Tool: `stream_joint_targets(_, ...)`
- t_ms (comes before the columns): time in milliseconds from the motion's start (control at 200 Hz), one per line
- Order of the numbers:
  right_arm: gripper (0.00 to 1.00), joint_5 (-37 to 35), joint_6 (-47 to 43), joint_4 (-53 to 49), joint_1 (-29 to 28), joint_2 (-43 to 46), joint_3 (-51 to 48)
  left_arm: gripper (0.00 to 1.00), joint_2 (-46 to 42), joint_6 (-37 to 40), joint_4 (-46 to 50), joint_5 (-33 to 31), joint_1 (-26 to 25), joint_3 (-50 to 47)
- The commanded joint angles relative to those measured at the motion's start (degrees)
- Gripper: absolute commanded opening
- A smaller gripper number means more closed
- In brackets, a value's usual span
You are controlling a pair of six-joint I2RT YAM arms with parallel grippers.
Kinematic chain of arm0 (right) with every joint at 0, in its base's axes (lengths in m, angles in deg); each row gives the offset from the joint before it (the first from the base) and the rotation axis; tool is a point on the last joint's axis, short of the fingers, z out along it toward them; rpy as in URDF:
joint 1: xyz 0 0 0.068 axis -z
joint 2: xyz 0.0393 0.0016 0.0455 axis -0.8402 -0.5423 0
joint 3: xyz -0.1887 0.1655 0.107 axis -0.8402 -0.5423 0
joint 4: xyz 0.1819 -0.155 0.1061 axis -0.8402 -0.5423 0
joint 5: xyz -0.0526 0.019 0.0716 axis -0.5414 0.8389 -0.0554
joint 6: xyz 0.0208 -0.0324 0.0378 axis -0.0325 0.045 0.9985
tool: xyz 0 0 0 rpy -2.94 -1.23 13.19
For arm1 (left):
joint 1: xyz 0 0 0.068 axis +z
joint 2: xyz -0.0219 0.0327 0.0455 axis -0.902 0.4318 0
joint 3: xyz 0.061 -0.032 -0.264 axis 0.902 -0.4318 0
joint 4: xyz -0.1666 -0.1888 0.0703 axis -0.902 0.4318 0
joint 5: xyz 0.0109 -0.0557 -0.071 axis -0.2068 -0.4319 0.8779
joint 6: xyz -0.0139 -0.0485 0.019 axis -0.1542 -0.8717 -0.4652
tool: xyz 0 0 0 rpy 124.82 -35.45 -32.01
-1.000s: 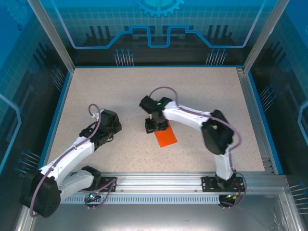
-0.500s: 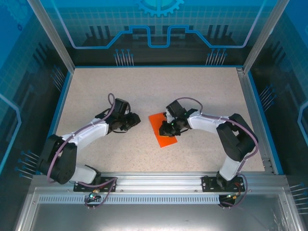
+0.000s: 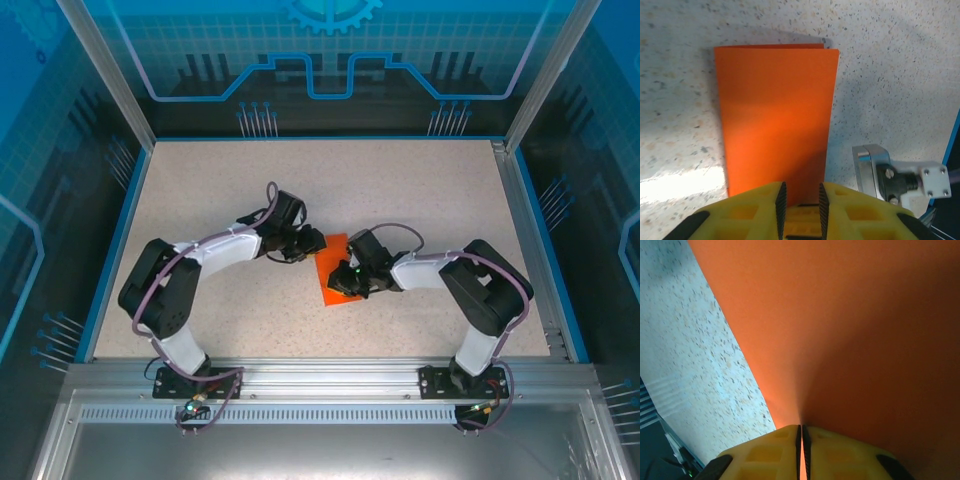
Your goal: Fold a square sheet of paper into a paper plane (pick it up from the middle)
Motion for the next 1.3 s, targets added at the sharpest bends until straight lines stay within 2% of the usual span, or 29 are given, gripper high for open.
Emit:
stream_joint_targets(0,0.14,-5.61,5.38,0.51,-1.64,-1.15,-1.98,0.27,2.60,-0.24,2.02,2.07,-0.29,3.21)
stream_joint_targets(160,0.19,-4.10,-0.19,-0.79,-0.03,5.33,-1.18,0.26,5.79,1.12,3.02,2.39,-0.25,6.52)
stream_joint_targets(375,0.26,-7.84,-4.84,-14.62,1.96,13.17,-1.38,0.24,9.68,2.15,4.69,1.93,-0.21,9.70)
stream_joint_targets(495,0.27,-8.51,-5.02,-17.62,2.52,14.76,-2.98,0.23,11.14,3.00,5.65,1.05,0.00,10.51)
stream_joint_targets(855,0.32,-8.30,-3.88,-18.23,2.37,15.28,-6.31,0.23,14.82,4.45,5.98,0.39,1.09,11.06)
stream_joint_targets(1295,0.35,-9.35,-3.60,-18.98,2.53,11.44,-4.92,0.23,16.35,5.71,6.46,-0.26,1.70,9.82)
